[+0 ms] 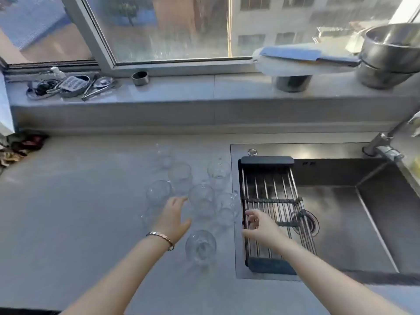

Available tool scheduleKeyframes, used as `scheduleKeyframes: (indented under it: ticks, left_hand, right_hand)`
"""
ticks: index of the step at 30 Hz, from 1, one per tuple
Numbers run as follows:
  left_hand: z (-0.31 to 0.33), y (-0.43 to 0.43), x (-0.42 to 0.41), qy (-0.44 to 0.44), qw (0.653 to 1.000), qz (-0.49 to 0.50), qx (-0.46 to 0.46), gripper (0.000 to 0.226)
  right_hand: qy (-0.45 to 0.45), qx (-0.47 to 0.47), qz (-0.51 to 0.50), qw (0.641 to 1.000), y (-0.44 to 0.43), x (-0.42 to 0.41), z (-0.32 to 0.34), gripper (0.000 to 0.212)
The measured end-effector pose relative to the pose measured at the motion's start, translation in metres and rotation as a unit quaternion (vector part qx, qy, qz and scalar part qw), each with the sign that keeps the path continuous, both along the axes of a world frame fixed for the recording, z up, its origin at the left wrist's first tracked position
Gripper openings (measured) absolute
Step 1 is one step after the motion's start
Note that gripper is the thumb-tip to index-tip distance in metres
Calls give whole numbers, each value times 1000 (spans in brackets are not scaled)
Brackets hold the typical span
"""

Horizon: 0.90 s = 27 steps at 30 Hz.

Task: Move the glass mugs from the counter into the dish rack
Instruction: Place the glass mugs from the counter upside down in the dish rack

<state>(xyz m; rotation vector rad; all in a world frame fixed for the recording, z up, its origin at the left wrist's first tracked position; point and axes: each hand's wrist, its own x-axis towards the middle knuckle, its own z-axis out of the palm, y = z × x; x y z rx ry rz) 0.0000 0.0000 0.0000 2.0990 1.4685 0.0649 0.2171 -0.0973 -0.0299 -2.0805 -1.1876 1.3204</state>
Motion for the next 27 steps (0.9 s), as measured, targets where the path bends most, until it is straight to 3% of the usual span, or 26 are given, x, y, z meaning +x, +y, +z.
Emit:
scheduleKeyframes:
  ticks: [5,11,17,21,27]
  left_hand:
    - [-17,15,5,-20,997,38,-60,81]
    - [-47,36,23,-61,991,41,-111,104]
    - [-71,39,39,-162,969,143,-124,95]
    - [-72,35,48,-176,959,195,-108,82]
    - [-22,8,73,-210,965,150,-49,83]
  right_hand:
    - [16,55,-83,995,20,-26,-21,87]
    - [63,127,-180,973,38,-47,-48,87]
    - [83,118,-231,962,19,-37,-56,77]
    - [92,71,-236,965,-8,2,-41,71]
    - [83,5,-217,973,-26,81,-20,61]
